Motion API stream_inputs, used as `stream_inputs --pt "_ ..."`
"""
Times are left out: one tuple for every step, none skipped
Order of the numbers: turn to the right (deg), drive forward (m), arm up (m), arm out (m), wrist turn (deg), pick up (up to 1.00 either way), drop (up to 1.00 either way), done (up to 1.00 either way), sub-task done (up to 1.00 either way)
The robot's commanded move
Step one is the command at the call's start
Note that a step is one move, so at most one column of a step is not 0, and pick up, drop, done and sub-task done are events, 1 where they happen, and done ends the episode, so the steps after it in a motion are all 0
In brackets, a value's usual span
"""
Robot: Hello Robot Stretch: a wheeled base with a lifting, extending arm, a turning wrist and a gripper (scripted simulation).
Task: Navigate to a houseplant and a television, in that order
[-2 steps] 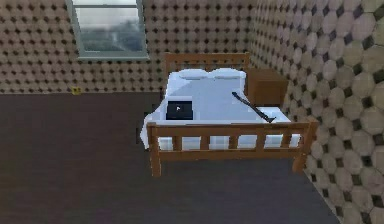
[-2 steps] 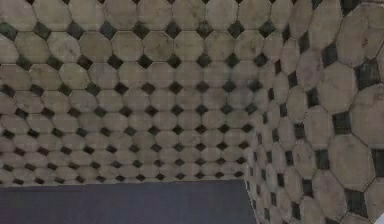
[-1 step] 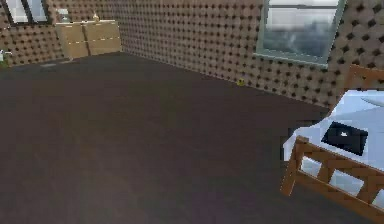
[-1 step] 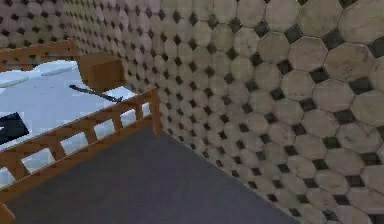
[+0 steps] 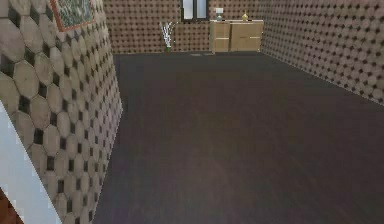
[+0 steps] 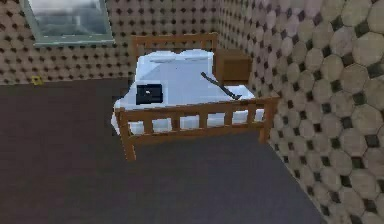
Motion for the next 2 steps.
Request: stream_inputs --pt "0.0 0.15 0.0 0.0 0.0 0.0 0.0 0.0 0.0" --pt "-45.0 0.0 0.0 0.0 0.0 0.0 0.0 0.0 0.0"
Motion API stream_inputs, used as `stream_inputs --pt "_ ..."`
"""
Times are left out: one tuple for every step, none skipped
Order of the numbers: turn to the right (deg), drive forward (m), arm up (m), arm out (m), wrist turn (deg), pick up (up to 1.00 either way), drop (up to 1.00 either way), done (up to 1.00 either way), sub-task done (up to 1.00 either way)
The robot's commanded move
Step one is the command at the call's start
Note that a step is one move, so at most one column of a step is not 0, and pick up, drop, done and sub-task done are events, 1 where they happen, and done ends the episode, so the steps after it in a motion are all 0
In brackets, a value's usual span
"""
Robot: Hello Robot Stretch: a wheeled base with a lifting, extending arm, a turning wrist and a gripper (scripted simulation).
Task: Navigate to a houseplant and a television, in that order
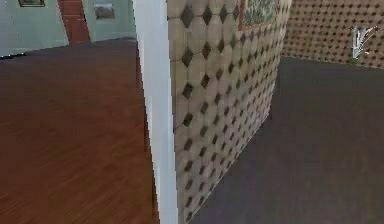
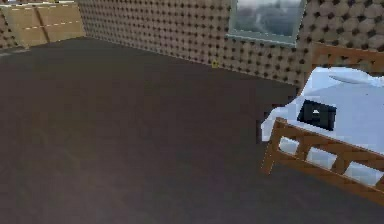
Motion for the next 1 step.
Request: stream_inputs --pt "-45.0 0.0 0.0 0.0 0.0 0.0 0.0 0.0 0.0"
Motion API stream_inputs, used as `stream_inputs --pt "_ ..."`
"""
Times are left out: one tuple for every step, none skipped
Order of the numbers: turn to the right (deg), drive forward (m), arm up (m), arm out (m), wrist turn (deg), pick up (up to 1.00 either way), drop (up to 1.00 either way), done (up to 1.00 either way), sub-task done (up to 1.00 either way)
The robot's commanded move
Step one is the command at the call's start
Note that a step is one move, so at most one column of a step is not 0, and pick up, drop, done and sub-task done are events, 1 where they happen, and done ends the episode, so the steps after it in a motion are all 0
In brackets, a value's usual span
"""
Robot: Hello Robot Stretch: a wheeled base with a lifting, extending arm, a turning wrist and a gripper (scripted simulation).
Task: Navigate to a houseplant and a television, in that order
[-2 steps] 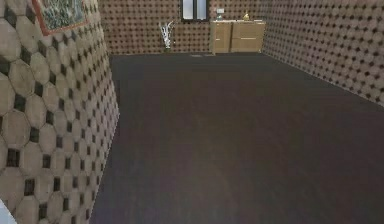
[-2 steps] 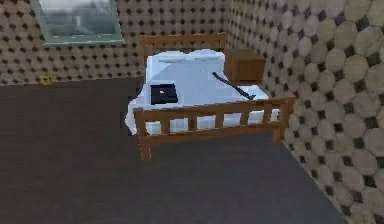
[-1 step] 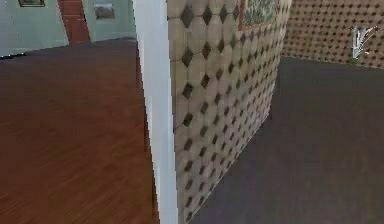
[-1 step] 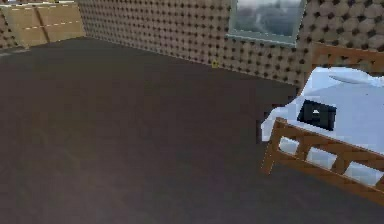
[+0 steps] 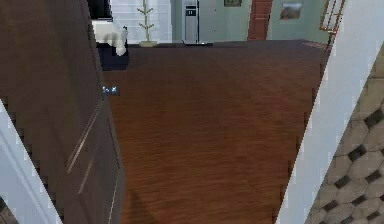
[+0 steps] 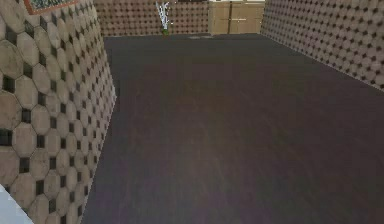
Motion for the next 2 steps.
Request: stream_inputs --pt "-6.0 0.0 0.0 0.0 0.0 0.0 0.0 0.0 0.0" --pt "-3.0 0.0 0.0 0.0 0.0 0.0 0.0 0.0 0.0"
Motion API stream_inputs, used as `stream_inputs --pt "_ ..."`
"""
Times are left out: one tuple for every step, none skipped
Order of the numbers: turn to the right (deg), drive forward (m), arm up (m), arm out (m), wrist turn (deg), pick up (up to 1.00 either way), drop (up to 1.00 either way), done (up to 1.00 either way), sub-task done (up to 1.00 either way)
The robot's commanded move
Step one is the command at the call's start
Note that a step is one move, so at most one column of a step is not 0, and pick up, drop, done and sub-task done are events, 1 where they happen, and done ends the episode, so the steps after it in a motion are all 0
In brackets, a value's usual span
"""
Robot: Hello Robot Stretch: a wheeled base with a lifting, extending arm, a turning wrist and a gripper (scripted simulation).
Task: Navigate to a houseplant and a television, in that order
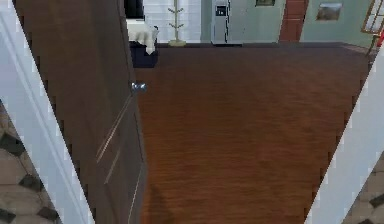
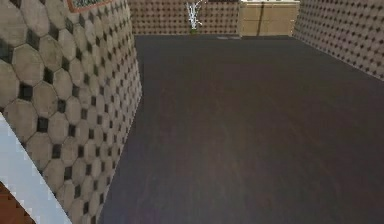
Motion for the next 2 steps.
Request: stream_inputs --pt "3.0 0.0 0.0 0.0 0.0 0.0 0.0 0.0 0.0" --pt "0.0 0.3 0.0 0.0 0.0 0.0 0.0 0.0 0.0"
